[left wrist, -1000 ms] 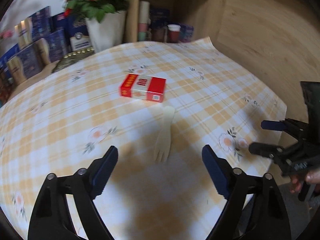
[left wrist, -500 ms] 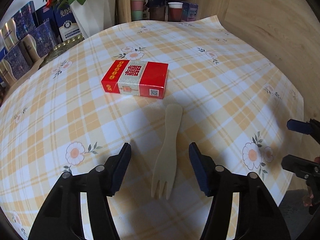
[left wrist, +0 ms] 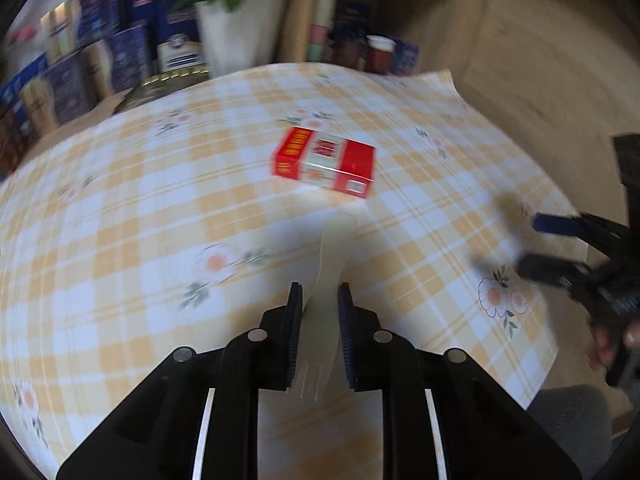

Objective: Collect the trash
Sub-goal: 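Grasp the red cigarette box with the right tool, then carry the fork and cigarette box to the bin and release both tools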

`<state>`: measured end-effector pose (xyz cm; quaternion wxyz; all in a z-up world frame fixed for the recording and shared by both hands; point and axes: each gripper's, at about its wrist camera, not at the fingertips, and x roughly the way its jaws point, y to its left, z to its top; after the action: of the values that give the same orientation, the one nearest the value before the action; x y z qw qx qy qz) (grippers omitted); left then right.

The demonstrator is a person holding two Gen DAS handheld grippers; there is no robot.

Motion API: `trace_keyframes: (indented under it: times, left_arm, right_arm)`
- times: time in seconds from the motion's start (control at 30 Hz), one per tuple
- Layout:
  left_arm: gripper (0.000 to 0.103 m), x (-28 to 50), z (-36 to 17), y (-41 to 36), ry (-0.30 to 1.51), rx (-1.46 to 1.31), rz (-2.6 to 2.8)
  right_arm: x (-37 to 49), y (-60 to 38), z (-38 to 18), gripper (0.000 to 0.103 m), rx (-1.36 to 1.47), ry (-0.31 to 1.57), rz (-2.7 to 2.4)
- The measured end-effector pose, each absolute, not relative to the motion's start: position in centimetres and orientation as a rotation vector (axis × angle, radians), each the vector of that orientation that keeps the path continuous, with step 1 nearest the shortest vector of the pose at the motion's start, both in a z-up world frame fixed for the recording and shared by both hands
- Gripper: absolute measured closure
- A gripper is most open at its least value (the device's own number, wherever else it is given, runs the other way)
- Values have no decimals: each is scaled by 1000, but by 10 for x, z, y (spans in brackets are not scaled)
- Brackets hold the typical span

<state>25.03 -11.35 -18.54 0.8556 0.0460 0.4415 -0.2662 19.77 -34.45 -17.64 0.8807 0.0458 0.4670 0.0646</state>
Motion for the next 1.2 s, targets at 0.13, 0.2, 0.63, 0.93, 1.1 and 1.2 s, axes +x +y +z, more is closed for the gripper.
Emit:
trace_keyframes:
  times: [0.13,0.2,0.63,0.93,1.1,1.2]
  left_arm:
    - [85,236,-171,-80,895,36,-544]
    - [85,228,-165,-64,879,12,-531]
    - [85,210,-157,-4,875,-112,-477]
    - [85,195,-156,7,882,-175,-476]
    - [86,182,-157,5,891,-169,-485]
    - [86,171,-156,0,890,-151,-499]
  right_arm:
    - [248,-314,-169,6,-36,952,210]
    - [278,-301,-171,6,-81,955,242]
    - [382,-257,-212,22,-104,1075,305]
    - [359,-255,-206,37,-91,1037,310]
    - [317,-259,-195,40,-30,964,304]
    - [287,-255,-190,40,-47,937,309]
